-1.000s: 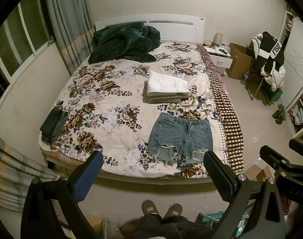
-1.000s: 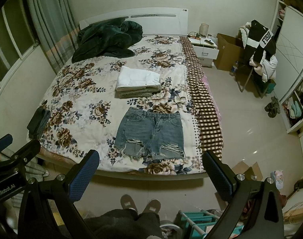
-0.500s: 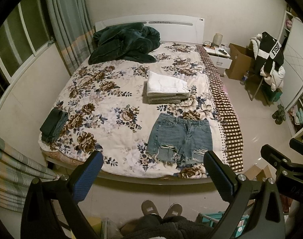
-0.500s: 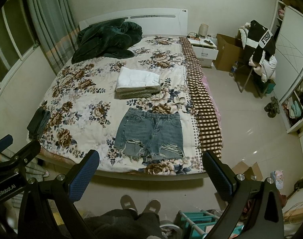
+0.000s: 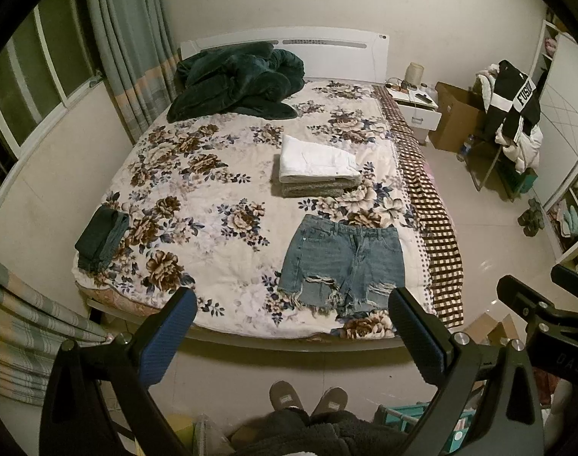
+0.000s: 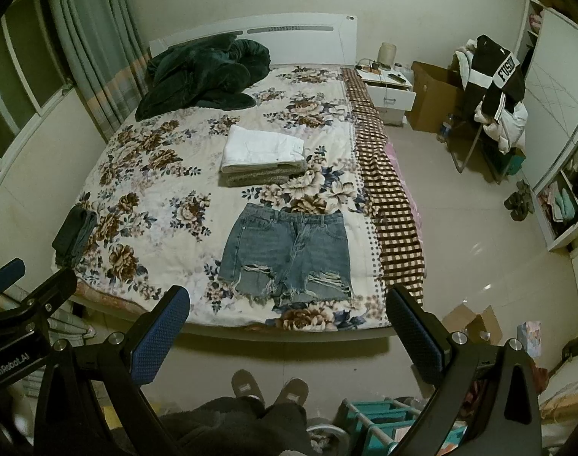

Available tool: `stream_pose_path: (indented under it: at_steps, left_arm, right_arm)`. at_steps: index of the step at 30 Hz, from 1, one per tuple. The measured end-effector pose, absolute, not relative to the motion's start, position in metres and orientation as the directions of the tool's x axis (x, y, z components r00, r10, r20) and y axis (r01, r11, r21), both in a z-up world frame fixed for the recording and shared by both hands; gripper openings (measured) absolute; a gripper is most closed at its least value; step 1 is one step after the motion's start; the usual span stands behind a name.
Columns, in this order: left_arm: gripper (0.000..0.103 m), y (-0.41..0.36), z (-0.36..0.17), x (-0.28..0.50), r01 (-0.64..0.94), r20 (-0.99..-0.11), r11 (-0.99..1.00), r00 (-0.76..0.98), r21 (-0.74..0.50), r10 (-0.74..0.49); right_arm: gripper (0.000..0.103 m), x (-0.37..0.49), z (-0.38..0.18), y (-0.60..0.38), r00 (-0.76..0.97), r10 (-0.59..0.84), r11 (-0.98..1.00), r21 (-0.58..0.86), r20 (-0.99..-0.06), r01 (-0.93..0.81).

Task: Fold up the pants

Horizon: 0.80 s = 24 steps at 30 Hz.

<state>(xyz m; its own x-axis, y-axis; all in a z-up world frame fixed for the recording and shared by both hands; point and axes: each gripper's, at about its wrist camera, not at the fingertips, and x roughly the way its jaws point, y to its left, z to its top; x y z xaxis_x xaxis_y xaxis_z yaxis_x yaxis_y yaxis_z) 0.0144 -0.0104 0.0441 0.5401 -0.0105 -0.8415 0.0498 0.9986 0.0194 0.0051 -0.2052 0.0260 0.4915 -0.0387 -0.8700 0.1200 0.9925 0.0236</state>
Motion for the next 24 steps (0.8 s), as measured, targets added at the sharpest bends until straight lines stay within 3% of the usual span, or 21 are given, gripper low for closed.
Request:
stream_pose_path:
  at_steps: [10, 20, 24]
  left_arm:
    - [0.103, -0.007, 0.041, 0.032, 0.058, -0.843, 0.998, 0.538, 0.031, -0.005]
    - [0.103, 0.002, -0.025, 0.104, -0.014, -0.768, 0.988, 0.628, 0.154, 0.128]
    - [0.103, -0.015, -0.076, 0.139, -0.032, -0.806, 0.982, 0.567, 0.185, 0.170]
  right_arm:
    - [0.103, 0.013, 0.031, -0.198, 0.465, -0.041, 0.988, 0.033, -0.885, 0.151]
    - [0.103, 0.098, -0.054, -0.235, 0.442, -0.047, 0.964, 0.075, -0.896, 0.254]
    - [0.102, 0.143, -0.099, -0.270, 0.409, -0.016, 0.960, 0.101, -0.912, 0.262]
